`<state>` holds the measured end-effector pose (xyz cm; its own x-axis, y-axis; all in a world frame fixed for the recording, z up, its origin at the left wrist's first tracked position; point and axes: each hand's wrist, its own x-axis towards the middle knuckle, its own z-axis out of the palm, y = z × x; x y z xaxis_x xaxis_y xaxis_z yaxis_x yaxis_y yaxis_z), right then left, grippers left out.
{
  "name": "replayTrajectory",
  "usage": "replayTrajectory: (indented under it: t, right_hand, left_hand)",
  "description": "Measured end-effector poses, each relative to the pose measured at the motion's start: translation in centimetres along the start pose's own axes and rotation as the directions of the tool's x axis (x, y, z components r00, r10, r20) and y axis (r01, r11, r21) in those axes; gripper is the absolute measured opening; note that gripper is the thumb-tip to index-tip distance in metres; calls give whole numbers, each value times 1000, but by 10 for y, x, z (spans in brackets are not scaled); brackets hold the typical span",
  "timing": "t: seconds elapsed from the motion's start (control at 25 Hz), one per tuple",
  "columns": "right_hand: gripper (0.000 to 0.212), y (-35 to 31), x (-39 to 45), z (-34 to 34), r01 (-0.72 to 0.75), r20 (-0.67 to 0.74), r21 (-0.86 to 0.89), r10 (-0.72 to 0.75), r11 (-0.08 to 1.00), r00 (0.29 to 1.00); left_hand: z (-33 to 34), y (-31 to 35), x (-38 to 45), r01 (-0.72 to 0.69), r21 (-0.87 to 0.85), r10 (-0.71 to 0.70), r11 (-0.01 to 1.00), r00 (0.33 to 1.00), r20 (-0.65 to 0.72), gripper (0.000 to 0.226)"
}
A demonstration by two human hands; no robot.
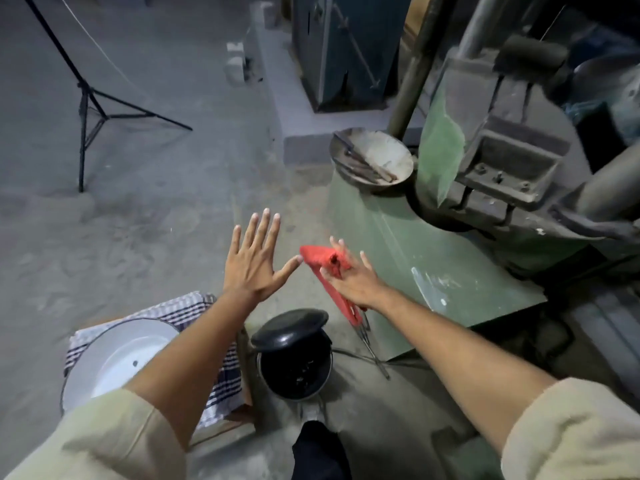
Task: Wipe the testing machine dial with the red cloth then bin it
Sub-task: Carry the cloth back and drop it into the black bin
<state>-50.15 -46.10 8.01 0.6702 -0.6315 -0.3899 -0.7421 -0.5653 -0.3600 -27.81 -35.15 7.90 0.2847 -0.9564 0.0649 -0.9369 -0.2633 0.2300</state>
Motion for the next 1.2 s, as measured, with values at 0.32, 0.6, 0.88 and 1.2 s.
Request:
replayTrajectory:
  t: [0.32, 0.6, 0.88, 1.2]
  right_hand:
    - [72, 43, 15, 232, 259, 387, -218, -160, 941, 908]
    - [48, 49, 53, 308, 145, 312, -292, -50, 945, 949]
    - [56, 56, 75, 289, 183, 254, -315, -103, 931, 962]
    - [85, 48, 82, 240, 183, 120, -135, -168, 974, 979]
  left_hand:
    - [159, -71, -66, 129, 41, -135, 991, 952, 274, 105]
    - [221, -98, -95, 177, 56, -185, 983, 908, 376, 104]
    - [224, -97, -100, 202, 81, -217, 976, 891, 399, 106]
    - [206, -83, -94, 187, 67, -199, 980, 911, 361, 107]
